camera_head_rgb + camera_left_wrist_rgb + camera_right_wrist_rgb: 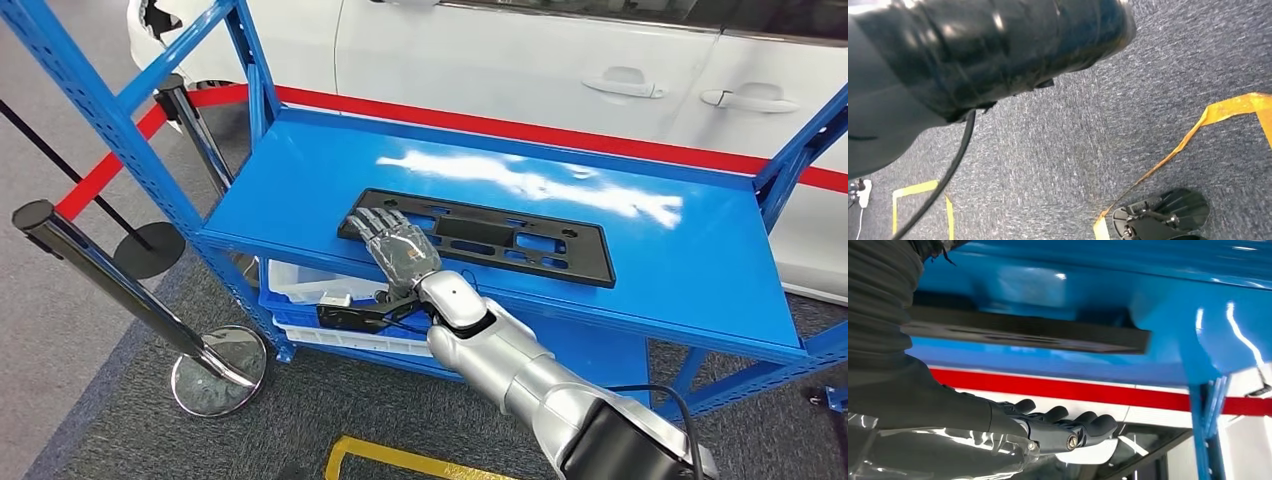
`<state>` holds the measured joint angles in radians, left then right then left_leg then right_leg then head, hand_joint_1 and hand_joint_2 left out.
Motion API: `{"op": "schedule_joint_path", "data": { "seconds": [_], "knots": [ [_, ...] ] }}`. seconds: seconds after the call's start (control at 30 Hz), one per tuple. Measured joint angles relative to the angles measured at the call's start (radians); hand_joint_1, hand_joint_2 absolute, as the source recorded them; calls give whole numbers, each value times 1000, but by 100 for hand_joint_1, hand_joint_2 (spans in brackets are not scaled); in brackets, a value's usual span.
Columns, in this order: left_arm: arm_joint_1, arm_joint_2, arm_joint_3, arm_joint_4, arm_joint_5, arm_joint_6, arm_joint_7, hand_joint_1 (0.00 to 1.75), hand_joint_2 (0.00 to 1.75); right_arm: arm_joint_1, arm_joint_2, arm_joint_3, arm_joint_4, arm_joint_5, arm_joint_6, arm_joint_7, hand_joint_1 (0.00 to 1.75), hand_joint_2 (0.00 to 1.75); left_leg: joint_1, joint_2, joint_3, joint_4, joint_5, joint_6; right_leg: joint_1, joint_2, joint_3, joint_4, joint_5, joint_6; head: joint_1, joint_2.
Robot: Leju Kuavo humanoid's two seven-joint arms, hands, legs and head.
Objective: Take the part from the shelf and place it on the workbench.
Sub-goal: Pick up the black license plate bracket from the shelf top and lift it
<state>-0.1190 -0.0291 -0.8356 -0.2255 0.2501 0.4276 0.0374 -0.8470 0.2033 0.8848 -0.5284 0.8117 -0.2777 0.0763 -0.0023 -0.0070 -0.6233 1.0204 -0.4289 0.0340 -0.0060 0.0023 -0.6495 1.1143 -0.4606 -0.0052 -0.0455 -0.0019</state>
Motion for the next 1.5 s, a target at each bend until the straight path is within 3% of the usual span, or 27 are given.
{"op": "schedule_joint_path", "data": {
  "seconds": [0.07, 0.2, 0.23, 0.33, 0.37, 0.4, 0.43, 0.47, 0.53, 0.63, 0.7, 0.77, 0.83, 0.87, 0.9, 0.93, 1.0, 1.07, 1.17, 1.23, 1.33, 1.37, 1.4, 1.43, 1.5],
  "knots": [
    [-1, 1, -3, 0, 0, 0, 0, 0, 0, -10, 0, 4, 22, 20, 8, 8, 0, 175, -2, 0, -5, 8, -4, -10, 4, 0, 29, -62, 14, -4, -1, 0],
    [-2, 5, -10, 0, 0, -1, 0, 0, 0, -19, 0, 15, 54, 30, 10, 12, 0, 175, 2, 1, -14, 27, -20, -32, 0, 2, 36, -74, 22, -17, -3, 0],
    [-2, 6, -11, 0, 0, -2, 0, 0, 0, -21, 1, 16, 58, 30, 10, 12, 0, 175, 5, 2, -29, 62, -41, -38, -3, 2, 39, -77, 23, -21, -5, 0],
    [-1, 7, -16, 0, 0, -3, 0, 0, 0, -25, 2, 20, 76, 34, 12, 14, 0, 175, 14, 2, -109, 237, -118, -54, -4, 1, 39, -79, 24, -24, -8, 0],
    [0, 7, -17, 0, 0, -3, -1, 0, 0, -25, 2, 23, 82, 40, 17, 18, 0, 175, 16, 2, -125, 268, -122, -57, -4, 2, 39, -78, 23, -24, -8, 0],
    [1, 8, -18, 0, 0, -3, -2, 0, 0, -25, 1, 27, 87, 49, 24, 24, 0, 175, 18, 2, -123, 263, -109, -59, -4, 3, 40, -78, 23, -24, -8, 0],
    [1, 10, -18, 0, 0, -3, -3, 0, 0, -27, 1, 30, 91, 59, 31, 31, 0, 175, 20, 2, -102, 219, -80, -59, -4, 4, 40, -78, 23, -23, -8, 0],
    [1, 12, -19, 0, 1, -3, -5, 0, 0, -29, 0, 33, 94, 68, 38, 38, 0, 175, 22, 2, -67, 148, -46, -59, -5, 6, 41, -78, 23, -22, -8, 0],
    [0, 14, -20, 0, 1, -4, -8, 0, 0, -38, -4, 35, 100, 79, 45, 48, 0, 175, 19, 1, -8, 30, -9, -52, -3, 8, 40, -79, 23, -14, -8, 0],
    [5, 15, -22, 0, -2, -7, -11, 0, 0, -50, -20, 39, 111, 86, 45, 59, 0, 175, 11, -1, 7, -4, -5, -31, -3, 10, 41, -86, 26, 5, -7, 0],
    [10, 16, -22, 0, -7, -7, -14, 0, 0, -54, -35, 42, 117, 90, 43, 65, 0, 175, 12, 1, 12, -13, 0, -17, -5, 9, 34, -70, 12, 14, -7, 0],
    [12, 17, -23, 0, -12, -7, -15, 0, 0, -60, -49, 42, 122, 98, 42, 70, 0, 175, 12, 3, 15, -20, 4, -3, -4, 7, -6, 17, -39, 17, -5, 0],
    [12, 18, -26, 0, -14, -8, -16, 0, 0, -64, -61, 42, 127, 106, 42, 76, 0, 175, 7, 4, 15, -19, 3, 4, -3, 7, -69, 148, -93, 16, -4, 0],
    [12, 18, -28, 0, -15, -8, -17, 0, 0, -64, -67, 42, 129, 112, 42, 82, 0, 175, 5, 4, 15, -18, 2, 6, -3, 7, -90, 189, -101, 15, -4, 0],
    [13, 18, -30, 0, -15, -9, -18, 0, 0, -65, -73, 42, 131, 123, 42, 89, 0, 175, 3, 3, 15, -17, 1, 7, -3, 7, -94, 194, -90, 13, -4, 0],
    [14, 18, -33, 0, -15, -10, -19, 0, 0, -67, -79, 43, 133, 139, 44, 97, 0, 175, 2, 3, 16, -15, 0, 7, -3, 7, -80, 159, -62, 11, -4, 0],
    [14, 17, -37, 0, -16, -10, -22, 0, 0, -77, -89, 45, 136, 176, 52, 116, 0, 175, 0, 2, 15, -7, -6, 4, -1, 6, -18, 27, 2, 4, -4, 0],
    [14, 16, -41, 0, -16, -10, -25, 0, 0, -90, -99, 49, 137, 201, 64, 133, 0, 175, -2, 2, 9, 3, -11, -3, 2, 6, 22, -58, 26, 0, -5, 0],
    [13, 16, -45, 0, -16, -9, -28, 0, 0, -100, -119, 51, 140, 217, 80, 142, 0, 175, -1, 2, 5, 4, -12, -17, 3, 7, 30, -75, 27, -8, -5, 0],
    [14, 17, -47, 0, -17, -10, -29, 0, 0, -111, -131, 51, 141, 226, 87, 143, 0, 175, 2, 2, -9, 37, -36, -29, -2, 7, 33, -83, 33, -17, -8, 0],
    [14, 16, -50, 0, -18, -12, -30, 0, 0, -127, -144, 51, 143, 244, 99, 147, 0, 175, 11, 2, -91, 213, -118, -46, -4, 7, 35, -86, 34, -23, -13, 0],
    [14, 15, -52, 0, -18, -12, -31, 0, 0, -129, -148, 51, 144, 248, 105, 149, 3, 175, 14, 2, -114, 259, -130, -50, -3, 7, 35, -85, 33, -23, -12, 0],
    [15, 15, -54, 0, -18, -12, -31, 0, 0, -130, -153, 51, 145, 251, 109, 151, 38, 175, 16, 2, -121, 269, -123, -52, -3, 7, 35, -85, 33, -23, -13, 0],
    [15, 15, -56, 0, -18, -12, -31, 0, 0, -131, -158, 51, 145, 253, 114, 154, 82, 175, 18, 2, -108, 240, -98, -53, -3, 8, 36, -84, 32, -23, -13, 0],
    [15, 15, -59, 0, -18, -12, -33, 0, 0, -137, -167, 51, 146, 258, 125, 159, 166, 175, 20, 2, -43, 108, -34, -51, -4, 10, 38, -84, 31, -19, -13, 0]
  ]
}}
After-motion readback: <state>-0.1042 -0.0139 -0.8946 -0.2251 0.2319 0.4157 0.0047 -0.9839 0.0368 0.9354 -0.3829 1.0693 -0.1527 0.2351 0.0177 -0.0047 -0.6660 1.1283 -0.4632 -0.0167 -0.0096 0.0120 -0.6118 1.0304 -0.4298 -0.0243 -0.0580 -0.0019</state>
